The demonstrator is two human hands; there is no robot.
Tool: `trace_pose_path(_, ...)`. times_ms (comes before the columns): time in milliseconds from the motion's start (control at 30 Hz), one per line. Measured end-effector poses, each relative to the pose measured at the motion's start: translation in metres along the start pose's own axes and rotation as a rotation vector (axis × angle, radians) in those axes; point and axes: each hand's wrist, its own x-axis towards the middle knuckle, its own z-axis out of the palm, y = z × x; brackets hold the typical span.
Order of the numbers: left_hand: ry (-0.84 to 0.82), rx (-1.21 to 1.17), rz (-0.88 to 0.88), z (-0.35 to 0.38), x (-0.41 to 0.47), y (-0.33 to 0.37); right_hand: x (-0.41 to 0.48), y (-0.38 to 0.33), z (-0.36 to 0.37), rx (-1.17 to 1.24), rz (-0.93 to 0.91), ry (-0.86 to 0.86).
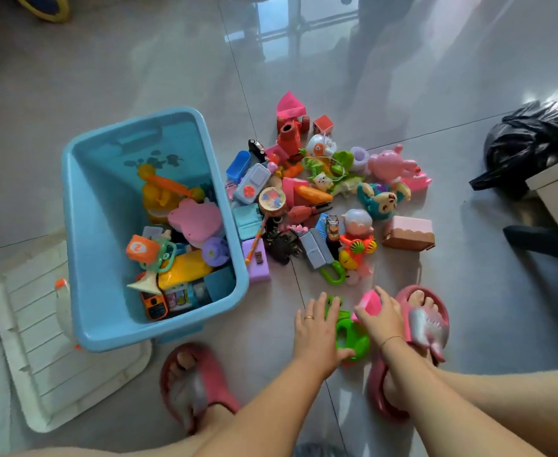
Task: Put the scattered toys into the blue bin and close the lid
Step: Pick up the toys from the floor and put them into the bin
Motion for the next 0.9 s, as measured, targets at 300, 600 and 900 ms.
trace_pose_path(300,-0.172,0.051,-0.133,0.028,0.02,0.011,0.023,-0.001,0.014,0.006,0.044,-0.098)
trace_pose_path(600,-0.019,0.114,-0.159,0.032,0.028,0.012,0.03,-0.004,0.022,0.13,0.145,-0.046)
trace_pose_path(900,-0.089,-0.094,-0.066,0.004,0.039,-0.014,0.03,0.002,0.026,0.396,0.218,-0.08)
